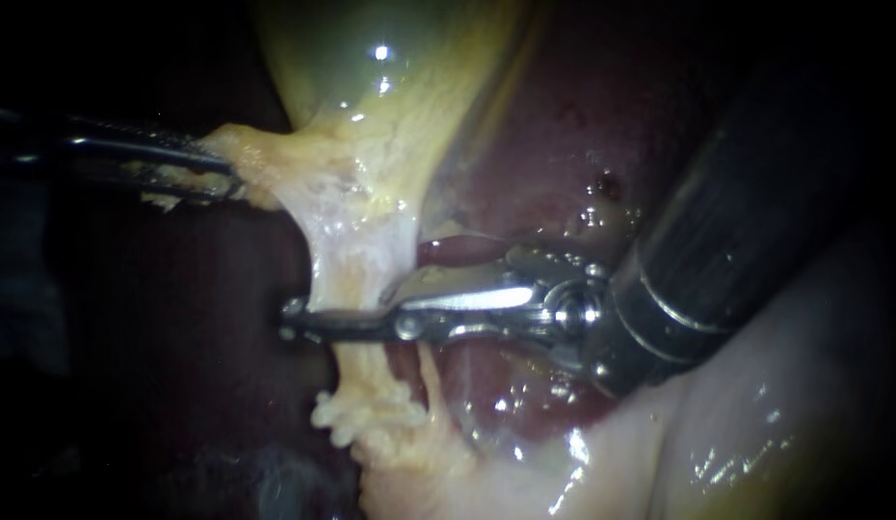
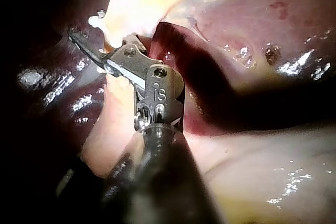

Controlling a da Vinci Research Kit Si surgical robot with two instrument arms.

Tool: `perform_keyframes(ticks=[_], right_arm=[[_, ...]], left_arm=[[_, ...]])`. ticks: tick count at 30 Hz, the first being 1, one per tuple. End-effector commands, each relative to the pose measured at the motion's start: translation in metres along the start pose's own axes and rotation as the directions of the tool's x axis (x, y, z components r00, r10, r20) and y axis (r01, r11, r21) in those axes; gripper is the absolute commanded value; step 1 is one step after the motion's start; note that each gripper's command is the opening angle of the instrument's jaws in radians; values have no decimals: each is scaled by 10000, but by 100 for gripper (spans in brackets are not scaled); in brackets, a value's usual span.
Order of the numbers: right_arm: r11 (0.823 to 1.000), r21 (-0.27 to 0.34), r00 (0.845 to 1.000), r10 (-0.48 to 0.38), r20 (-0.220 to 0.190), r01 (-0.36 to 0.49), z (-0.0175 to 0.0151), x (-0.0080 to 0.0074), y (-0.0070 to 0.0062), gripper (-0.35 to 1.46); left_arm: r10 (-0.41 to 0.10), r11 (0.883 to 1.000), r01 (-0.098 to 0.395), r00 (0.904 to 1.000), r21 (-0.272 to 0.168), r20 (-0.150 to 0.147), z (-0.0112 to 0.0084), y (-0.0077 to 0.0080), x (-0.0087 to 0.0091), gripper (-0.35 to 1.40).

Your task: Going back third clip left tube

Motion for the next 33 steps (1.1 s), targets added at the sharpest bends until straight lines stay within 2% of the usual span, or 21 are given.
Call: perform_keyframes(ticks=[1, 6, 15, 20, 27, 31, 33], right_arm=[[10000, 1, 10000, -5, -60, 5, 1, -1, 0, 45], [10000, -14, 10000, -27, -56, 27, 1, -4, 8, 46], [9991, -258, 9992, -352, -169, 348, -21, -11, 43, 48], [9974, -443, 9982, -578, -133, 572, -34, -12, 55, 49], [9953, -530, 9967, -808, 11, 807, -41, -14, 58, 49], [9888, -508, 9901, -1401, 98, 1404, -50, -17, 55, 50], [9773, -551, 9788, -2038, 225, 2047, -61, -19, 51, 50]], left_arm=[[1, 10000, -1, 10000, -1, 1, 0, 0, 0, -35], [4, 10000, -4, 10000, 2, 0, 0, 0, -1, -35], [-47, 10000, 47, 10000, 7, 0, 1, 0, -2, -35], [-45, 10000, 45, 10000, 8, 0, 1, 0, -2, -35], [-39, 10000, 39, 10000, 6, 0, 1, -1, -3, -35], [-37, 10000, 37, 10000, 3, 1, 1, -2, -3, -35], [-34, 10000, 34, 10000, -2, 2, 0, -2, -4, -35]])
